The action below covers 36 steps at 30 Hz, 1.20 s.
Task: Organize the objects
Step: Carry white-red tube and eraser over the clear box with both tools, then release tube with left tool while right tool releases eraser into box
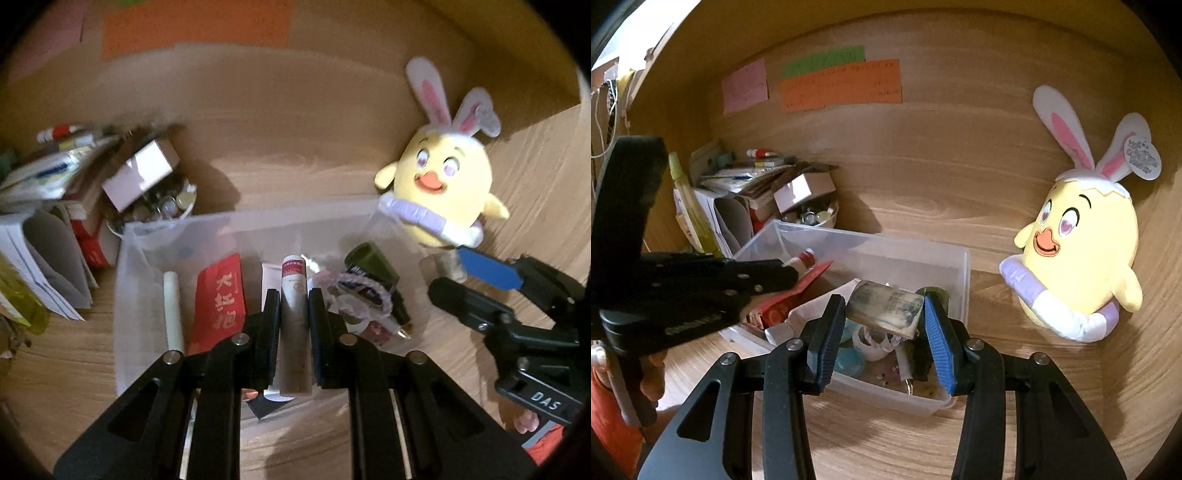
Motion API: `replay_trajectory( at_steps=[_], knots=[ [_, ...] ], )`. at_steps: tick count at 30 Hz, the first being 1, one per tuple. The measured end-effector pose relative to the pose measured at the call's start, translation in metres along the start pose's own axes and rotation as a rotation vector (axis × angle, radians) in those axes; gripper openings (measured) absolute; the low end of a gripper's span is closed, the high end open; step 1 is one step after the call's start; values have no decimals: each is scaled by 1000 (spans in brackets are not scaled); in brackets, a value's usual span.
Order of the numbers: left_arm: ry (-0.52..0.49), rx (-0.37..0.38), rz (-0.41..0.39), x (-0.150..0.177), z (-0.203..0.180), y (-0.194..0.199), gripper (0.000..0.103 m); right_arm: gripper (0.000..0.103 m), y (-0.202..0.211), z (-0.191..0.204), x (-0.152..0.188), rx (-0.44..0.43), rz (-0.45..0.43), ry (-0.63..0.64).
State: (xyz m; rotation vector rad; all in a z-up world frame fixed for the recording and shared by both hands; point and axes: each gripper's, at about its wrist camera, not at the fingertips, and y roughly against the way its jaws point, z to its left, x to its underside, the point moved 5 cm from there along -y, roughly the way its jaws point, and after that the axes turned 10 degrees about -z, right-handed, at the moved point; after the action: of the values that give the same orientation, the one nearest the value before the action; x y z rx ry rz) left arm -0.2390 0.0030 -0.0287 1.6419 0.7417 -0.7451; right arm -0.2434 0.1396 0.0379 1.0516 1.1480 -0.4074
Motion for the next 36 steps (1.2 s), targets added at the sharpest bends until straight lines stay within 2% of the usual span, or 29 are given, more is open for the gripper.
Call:
replay_trajectory(
  at_steps=[8, 16, 18, 20, 22, 25, 27, 32, 36],
  knots=[
    [11, 4, 47, 8, 3, -16, 14, 40, -24, -5, 6, 35, 48, 24],
    [37, 11, 16, 3, 8, 0, 15, 40, -48, -1, 15, 38, 96, 47],
    [41, 7, 3, 3, 9, 6, 19, 40, -52, 1, 18, 38, 101, 52],
    [36, -5, -19, 3, 9, 14, 30, 40, -55, 2, 20, 37, 108, 54],
    [23, -22, -35, 4, 9, 20, 36, 40, -58, 3, 22, 38, 115, 57],
    [16, -27, -49, 7, 8, 28, 38, 40, -62, 5, 26, 40, 128, 65],
    [27, -12, -58, 9, 8, 34, 41, 40, -63, 5, 28, 44, 131, 71],
    [31, -30, -96, 13, 10, 47, 51, 41, -64, 5, 28, 42, 131, 65],
    [30, -32, -104, 17, 10, 53, 52, 41, -64, 6, 28, 50, 136, 70]
  ],
)
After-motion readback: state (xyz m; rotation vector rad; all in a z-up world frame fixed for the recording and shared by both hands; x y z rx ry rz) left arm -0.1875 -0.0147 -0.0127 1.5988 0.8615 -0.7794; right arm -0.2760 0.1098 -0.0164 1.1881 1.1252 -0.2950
